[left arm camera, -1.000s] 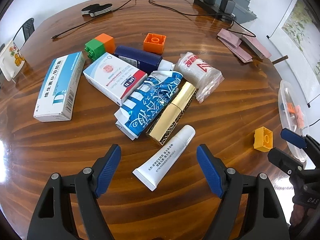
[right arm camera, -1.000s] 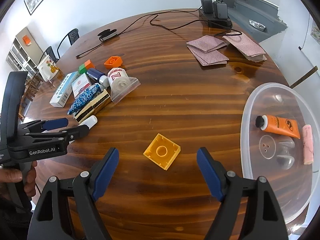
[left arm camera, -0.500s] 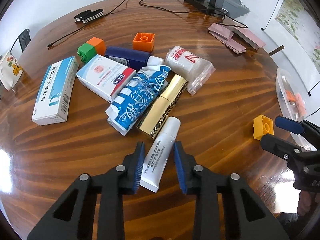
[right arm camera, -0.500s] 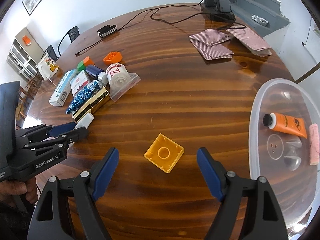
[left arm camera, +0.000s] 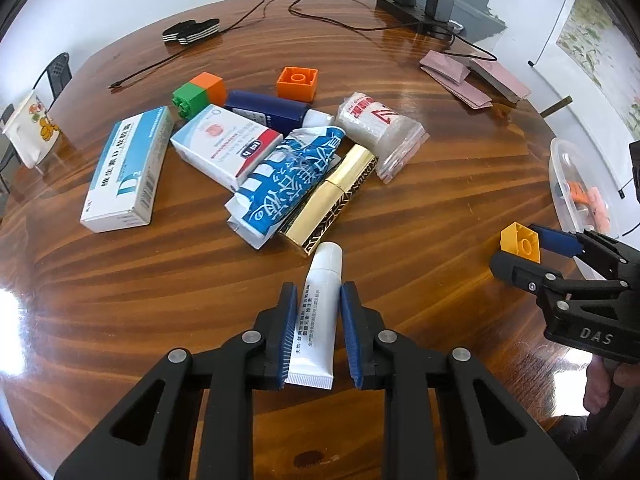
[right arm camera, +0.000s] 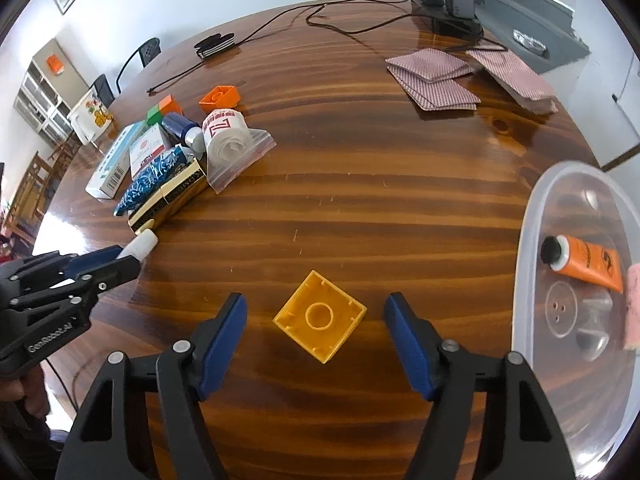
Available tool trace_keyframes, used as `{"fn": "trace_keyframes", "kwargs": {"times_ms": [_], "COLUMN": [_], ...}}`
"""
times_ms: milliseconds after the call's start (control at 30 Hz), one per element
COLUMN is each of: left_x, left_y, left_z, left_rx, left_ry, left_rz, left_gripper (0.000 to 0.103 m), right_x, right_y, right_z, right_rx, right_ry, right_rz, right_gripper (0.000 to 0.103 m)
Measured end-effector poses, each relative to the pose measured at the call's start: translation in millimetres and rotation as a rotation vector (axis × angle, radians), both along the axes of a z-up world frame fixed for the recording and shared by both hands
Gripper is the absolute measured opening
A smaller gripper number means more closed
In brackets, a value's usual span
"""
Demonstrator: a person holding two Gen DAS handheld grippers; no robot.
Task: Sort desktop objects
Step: 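Grasp the yellow block with the right gripper while the left grasps the white tube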
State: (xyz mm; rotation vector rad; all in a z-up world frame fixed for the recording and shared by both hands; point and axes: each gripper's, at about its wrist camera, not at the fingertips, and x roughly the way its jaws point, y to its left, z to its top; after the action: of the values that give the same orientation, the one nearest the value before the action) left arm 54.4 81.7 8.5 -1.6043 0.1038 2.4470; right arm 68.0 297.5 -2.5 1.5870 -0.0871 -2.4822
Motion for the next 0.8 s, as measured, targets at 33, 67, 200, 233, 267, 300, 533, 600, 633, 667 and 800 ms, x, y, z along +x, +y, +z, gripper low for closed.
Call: {"fn": "trace_keyframes", "kwargs": {"times_ms": [33,67,200,233,267,300,533,600,633,667,800], "left_x": [0,1,1,2,2,3,7,8,8,9,8], "left_y": [-1,-2,-3,-3,-3,-3,4,7,9,11,24], "left_z": [1,2,5,5,6,7,14,16,17,19,24], "left_rx": [-0.002,-0.004,-0.009,-0.01,-0.011,-0.011,-0.009,-0.008,-0.008,-0.008,-0.006], "left_ry": [0.001,0.004,0.012,0.015,0.017,0.019,0.039,0.045,0.048,0.051,0.064], "left_rz": [0.004,0.01,0.033,0.039,0.044,0.048,0.055,0.054,0.051,0.049,0.026], "left_gripper": [0.025,0.025,0.024,0.024,0.024,0.024,0.024,0.024,0.024,0.024,0.024], "right_x": [-2,-2,-2,-2,-2,-2,6,8,9,10,18], "right_y": [-2,-2,-4,-5,-4,-3,5,9,12,14,27], "right_z": [0,0,0,0,0,0,16,21,24,27,39], "right_rx": [0.012,0.023,0.079,0.083,0.081,0.08,0.019,0.006,-0.001,-0.005,-0.012], "right_ry": [0.004,0.009,0.026,0.028,0.027,0.027,0.072,0.086,0.092,0.098,0.134], "right_rz": [0.006,0.01,0.026,0.031,0.034,0.038,0.055,0.048,0.042,0.037,0.012], "right_gripper": [0.069,0.067,0.048,0.048,0.048,0.048,0.048,0.048,0.048,0.048,0.048]}}
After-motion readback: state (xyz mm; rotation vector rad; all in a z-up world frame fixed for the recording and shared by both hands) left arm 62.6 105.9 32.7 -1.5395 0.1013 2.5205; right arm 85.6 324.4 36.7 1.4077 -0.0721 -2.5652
